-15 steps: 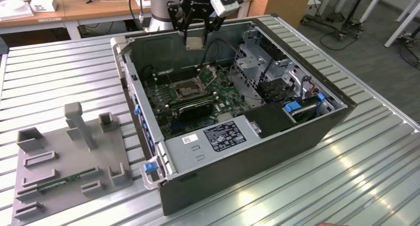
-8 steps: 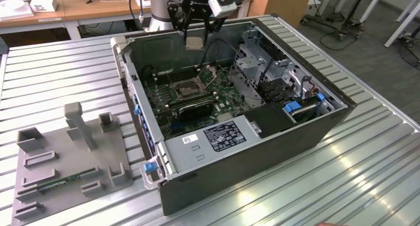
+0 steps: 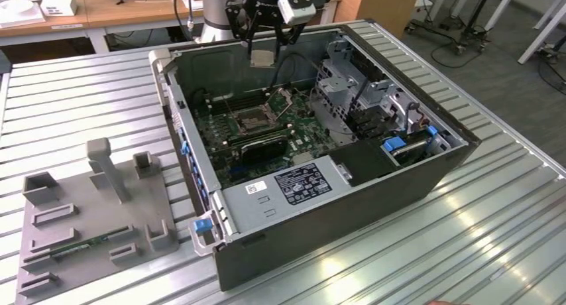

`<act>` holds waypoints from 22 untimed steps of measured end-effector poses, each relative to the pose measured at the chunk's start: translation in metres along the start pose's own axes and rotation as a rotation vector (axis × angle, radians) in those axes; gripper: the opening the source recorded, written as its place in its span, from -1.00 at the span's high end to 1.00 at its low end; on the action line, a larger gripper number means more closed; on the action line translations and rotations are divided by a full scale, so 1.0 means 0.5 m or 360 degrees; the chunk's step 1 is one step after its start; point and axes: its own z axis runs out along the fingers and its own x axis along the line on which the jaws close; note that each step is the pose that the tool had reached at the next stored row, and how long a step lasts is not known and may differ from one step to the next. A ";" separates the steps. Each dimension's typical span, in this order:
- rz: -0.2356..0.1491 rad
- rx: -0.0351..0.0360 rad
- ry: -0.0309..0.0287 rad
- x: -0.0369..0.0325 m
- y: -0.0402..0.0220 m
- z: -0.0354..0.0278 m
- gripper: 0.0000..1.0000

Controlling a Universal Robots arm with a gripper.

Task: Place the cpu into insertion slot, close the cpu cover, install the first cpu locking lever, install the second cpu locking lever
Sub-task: 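Place the cpu into insertion slot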

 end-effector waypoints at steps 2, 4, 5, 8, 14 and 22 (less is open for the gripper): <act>0.0000 0.0000 0.00000 0.000 0.000 0.000 -0.08; 0.0000 0.0000 0.00000 0.000 0.000 0.000 -0.08; 0.0000 0.0000 0.00000 0.000 0.000 0.000 -0.08; 0.0001 0.0000 0.00000 0.000 0.000 0.000 -0.08; 0.0031 -0.0001 -0.00028 0.000 0.000 0.000 -0.08; 0.0177 -0.0003 -0.00158 0.000 0.000 0.002 -0.08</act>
